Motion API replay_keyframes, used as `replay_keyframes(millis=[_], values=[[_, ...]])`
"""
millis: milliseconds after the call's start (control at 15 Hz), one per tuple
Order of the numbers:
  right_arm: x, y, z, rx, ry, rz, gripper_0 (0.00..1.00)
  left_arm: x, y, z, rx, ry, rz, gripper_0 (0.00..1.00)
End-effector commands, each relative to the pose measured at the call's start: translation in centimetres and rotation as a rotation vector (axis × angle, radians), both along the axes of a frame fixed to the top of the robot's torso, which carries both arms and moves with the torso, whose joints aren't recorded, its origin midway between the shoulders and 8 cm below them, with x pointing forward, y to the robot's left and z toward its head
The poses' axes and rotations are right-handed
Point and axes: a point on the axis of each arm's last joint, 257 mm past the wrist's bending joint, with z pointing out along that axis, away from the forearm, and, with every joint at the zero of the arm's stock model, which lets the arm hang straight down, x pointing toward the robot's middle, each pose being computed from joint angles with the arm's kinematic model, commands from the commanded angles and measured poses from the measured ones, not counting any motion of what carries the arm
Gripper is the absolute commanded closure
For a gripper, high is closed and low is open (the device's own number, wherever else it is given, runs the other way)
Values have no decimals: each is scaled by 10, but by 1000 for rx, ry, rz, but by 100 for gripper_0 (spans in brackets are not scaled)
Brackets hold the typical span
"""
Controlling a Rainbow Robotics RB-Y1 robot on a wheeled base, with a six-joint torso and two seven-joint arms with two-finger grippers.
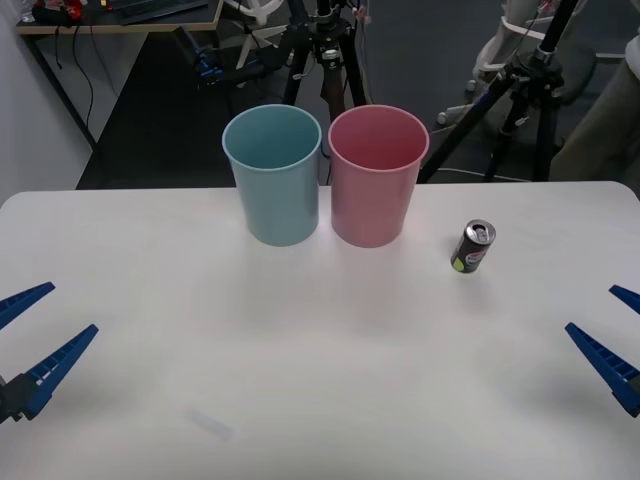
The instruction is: Grasp the object on the table and drop it into the matching bin: aluminum can to the light blue bin, PET bottle to the pink bin.
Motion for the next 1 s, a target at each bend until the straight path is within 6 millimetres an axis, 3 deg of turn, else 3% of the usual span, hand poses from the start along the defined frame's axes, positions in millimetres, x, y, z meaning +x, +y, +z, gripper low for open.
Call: replay_keyframes(millis=[67, 467, 800, 1000], values=[[-4, -20, -3, -78, 22, -42, 0, 0, 0, 0, 0, 0, 0, 0], [-28, -63, -9, -293, 12, -171, 0, 0, 0, 0, 0, 0, 0, 0], [-40, -70, -45, -227, 67, -166, 0, 0, 0, 0, 0, 0, 0, 0], [-31, -72, -56, -246, 23, -178, 0, 0, 0, 0, 0, 0, 0, 0]])
